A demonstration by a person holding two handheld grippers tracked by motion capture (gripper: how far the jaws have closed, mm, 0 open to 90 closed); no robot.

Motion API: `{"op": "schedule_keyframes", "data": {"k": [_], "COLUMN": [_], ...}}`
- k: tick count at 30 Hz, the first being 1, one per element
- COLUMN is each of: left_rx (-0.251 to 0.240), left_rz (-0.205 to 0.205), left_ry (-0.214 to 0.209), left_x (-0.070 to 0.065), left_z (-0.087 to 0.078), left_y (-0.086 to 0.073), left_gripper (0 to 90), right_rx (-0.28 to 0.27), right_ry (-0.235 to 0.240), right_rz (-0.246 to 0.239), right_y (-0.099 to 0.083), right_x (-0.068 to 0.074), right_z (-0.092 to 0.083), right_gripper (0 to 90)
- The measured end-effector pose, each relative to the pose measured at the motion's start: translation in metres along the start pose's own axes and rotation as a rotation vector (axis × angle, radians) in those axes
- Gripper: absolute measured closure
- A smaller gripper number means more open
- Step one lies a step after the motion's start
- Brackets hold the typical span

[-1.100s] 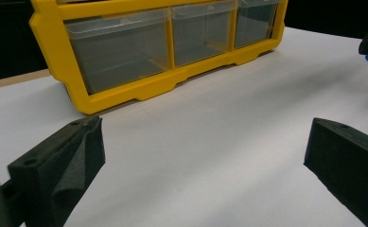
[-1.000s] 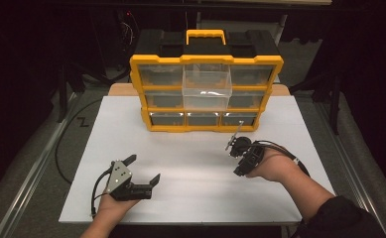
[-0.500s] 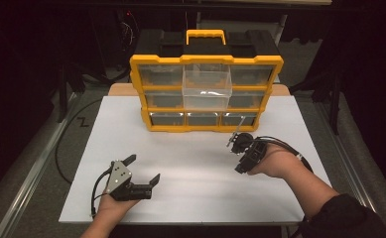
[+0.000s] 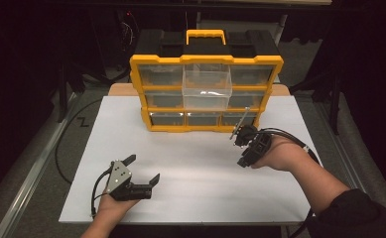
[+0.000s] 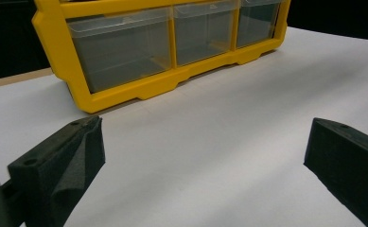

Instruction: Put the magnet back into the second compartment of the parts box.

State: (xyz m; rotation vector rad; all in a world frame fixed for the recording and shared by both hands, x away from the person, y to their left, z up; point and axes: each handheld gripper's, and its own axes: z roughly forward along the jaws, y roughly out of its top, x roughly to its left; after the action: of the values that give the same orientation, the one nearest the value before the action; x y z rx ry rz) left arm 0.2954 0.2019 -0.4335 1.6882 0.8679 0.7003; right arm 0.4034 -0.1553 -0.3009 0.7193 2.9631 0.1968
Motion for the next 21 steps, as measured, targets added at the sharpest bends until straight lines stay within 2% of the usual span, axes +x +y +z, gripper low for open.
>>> {"op": "schedule_keyframes", "data": {"k": [6, 13, 21], "left_rx": [0.001, -0.006, -0.009], "left_rz": [-0.003, -0.003, -0.006], "left_ry": [-0.004, -0.005, -0.009], "left_x": [0.0, 0.0, 0.001], "left_z": [0.0, -0.001, 0.0], "left_y": [0.0, 0.001, 0.001], "left_gripper": [0.1, 0.1, 0.0], "right_rx": [-0.006, 0.016, 0.014], "right_ry": [0.003, 0.004, 0.005], "right_rz": [0.006, -0.015, -0.02], "right_y": [0.003, 0.007, 0.011], "right_x": [-0.001, -0.003, -0.005], "right_z": [-0.005, -0.013, -0.02], "right_gripper": [64.6, 64.7, 64.6]}}
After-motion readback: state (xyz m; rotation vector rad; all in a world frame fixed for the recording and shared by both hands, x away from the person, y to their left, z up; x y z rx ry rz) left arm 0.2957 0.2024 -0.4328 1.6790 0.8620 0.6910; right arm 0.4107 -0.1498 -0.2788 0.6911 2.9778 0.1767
